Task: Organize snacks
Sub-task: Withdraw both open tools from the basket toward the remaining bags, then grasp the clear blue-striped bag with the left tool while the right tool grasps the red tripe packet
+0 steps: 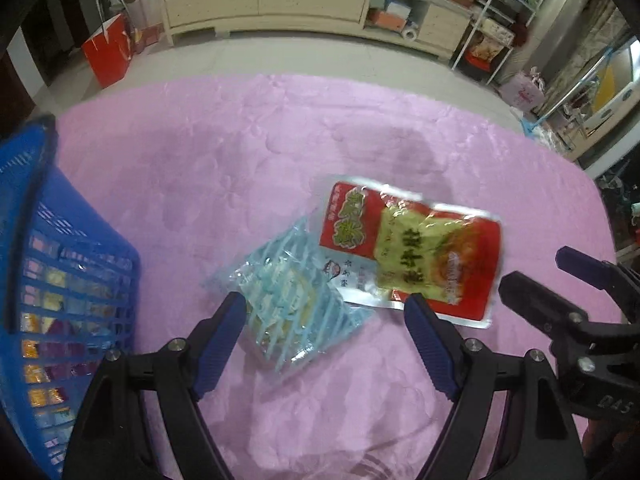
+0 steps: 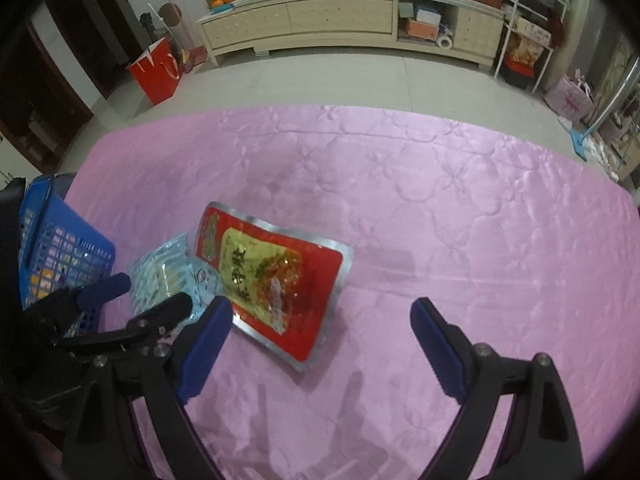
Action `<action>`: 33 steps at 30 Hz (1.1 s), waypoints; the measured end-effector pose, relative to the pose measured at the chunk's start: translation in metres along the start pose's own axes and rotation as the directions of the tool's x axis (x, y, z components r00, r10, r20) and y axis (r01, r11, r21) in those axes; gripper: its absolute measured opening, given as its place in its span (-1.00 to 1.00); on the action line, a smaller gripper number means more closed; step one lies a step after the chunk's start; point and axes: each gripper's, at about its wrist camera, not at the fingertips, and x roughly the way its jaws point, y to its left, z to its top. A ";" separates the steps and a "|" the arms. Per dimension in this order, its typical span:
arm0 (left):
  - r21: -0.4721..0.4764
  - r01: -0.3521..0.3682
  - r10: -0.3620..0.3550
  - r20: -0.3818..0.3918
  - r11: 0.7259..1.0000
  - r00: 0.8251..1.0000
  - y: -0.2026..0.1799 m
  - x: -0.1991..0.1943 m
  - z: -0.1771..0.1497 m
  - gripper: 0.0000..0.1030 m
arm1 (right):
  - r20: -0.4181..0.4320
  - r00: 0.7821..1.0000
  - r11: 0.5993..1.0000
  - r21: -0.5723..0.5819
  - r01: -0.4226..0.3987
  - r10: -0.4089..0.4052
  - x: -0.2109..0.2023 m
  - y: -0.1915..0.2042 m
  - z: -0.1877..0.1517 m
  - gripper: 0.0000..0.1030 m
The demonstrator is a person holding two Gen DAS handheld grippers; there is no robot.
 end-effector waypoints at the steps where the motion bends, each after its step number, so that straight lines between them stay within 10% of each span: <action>1: -0.018 -0.010 0.011 0.013 1.000 1.000 0.003 0.000 0.001 0.54 | -0.002 1.000 1.000 -0.001 -0.006 0.006 0.001 0.001 0.001 0.80; 13: -0.052 -0.040 0.038 -0.037 0.998 0.999 0.017 0.017 0.010 0.54 | 0.000 1.000 0.998 -0.059 0.011 -0.011 -0.002 -0.007 -0.009 0.80; 22: -0.047 0.028 -0.029 -0.021 0.998 0.999 0.024 0.005 -0.013 0.12 | 0.033 0.999 0.975 -0.222 -0.004 0.011 -0.020 -0.010 -0.030 0.80; 33: 0.024 0.084 -0.085 0.049 0.996 0.995 0.025 -0.029 -0.058 0.12 | 0.026 1.000 0.842 -0.539 -0.001 0.018 -0.003 0.039 -0.042 0.80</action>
